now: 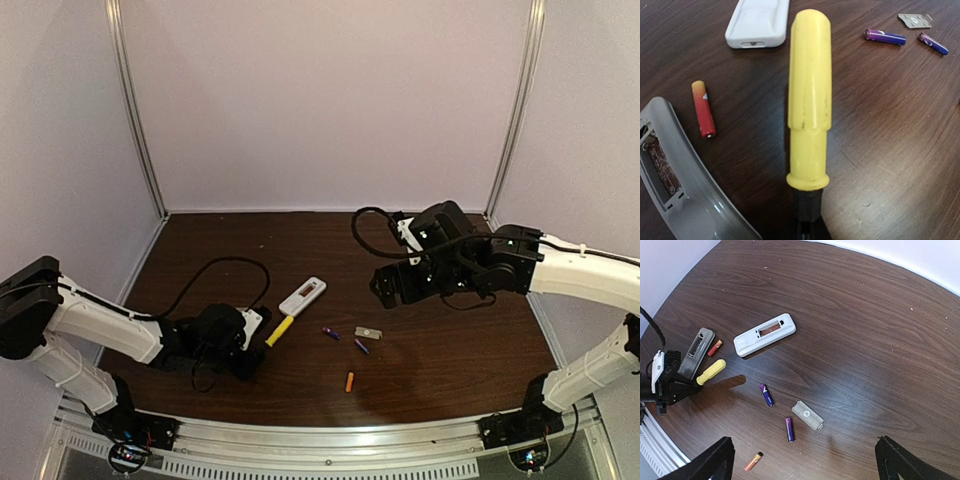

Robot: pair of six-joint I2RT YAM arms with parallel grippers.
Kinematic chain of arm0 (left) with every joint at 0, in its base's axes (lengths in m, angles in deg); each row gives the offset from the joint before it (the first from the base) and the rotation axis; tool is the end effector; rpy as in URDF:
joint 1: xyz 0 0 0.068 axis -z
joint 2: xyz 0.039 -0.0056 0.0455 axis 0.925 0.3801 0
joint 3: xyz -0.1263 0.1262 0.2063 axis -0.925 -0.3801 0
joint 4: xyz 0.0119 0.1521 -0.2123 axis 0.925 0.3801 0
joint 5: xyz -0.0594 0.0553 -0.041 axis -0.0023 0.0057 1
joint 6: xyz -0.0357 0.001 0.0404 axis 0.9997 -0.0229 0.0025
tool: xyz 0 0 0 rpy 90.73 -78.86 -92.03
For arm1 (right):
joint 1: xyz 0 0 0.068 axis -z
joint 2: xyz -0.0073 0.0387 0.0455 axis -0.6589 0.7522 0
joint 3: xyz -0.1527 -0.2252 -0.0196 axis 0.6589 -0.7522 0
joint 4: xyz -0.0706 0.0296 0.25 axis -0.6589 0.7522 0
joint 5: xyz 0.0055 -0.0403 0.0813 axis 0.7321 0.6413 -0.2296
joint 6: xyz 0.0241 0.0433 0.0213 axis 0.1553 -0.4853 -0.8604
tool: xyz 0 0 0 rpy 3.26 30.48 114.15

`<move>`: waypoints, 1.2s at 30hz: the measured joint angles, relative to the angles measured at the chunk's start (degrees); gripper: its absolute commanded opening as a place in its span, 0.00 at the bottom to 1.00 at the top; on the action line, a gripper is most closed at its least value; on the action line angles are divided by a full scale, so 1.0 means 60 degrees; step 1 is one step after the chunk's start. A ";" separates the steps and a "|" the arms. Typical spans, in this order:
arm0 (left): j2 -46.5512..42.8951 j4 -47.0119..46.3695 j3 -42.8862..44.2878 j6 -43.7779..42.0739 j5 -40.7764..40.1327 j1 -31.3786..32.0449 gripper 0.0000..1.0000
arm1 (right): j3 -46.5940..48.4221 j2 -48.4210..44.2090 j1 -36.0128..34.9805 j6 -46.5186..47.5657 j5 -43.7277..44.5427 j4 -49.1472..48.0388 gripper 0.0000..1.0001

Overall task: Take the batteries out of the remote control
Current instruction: Place the screwdriver at the center of the board.

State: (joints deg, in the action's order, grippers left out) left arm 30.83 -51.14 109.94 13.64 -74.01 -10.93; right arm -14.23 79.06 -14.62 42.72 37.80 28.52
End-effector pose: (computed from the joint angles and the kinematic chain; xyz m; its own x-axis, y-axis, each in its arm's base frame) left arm 0.1346 -0.1966 0.1183 -0.7085 0.3134 -0.6323 0.5306 0.8273 -0.1844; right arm 0.1619 0.2277 0.3102 -0.6849 -0.2397 -0.6881 -0.4965 0.8447 0.1999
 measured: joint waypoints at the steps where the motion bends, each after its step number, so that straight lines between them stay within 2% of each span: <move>1: 0.0066 -0.0029 0.0044 0.0011 0.0007 0.0000 0.19 | -0.0025 -0.0018 0.0000 0.0004 0.0033 0.0029 1.00; 17: 0.0222 0.0419 0.0488 -0.0062 0.0062 0.0004 0.53 | -0.0211 -0.0379 0.0051 -0.0062 0.0408 0.0168 1.00; 23: -0.0342 0.1053 0.0845 -0.0277 0.0011 0.0004 0.62 | -0.0211 -0.0474 0.0055 -0.0226 0.0637 0.0186 1.00; 31: -0.1180 0.1650 0.1810 -0.0798 -0.0306 0.0000 0.87 | -0.0211 -0.0503 0.0055 -0.0484 0.0936 0.0565 1.00; 36: -0.1381 0.2007 0.2532 -0.1180 -0.0535 -0.0157 0.94 | -0.0211 -0.0503 0.0055 -0.0568 0.0976 0.0699 1.00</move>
State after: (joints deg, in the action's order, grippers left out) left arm 22.54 -39.10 125.13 6.56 -77.22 -11.87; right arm -15.50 76.04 -14.29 39.31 43.66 32.71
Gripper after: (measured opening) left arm 0.912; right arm 0.996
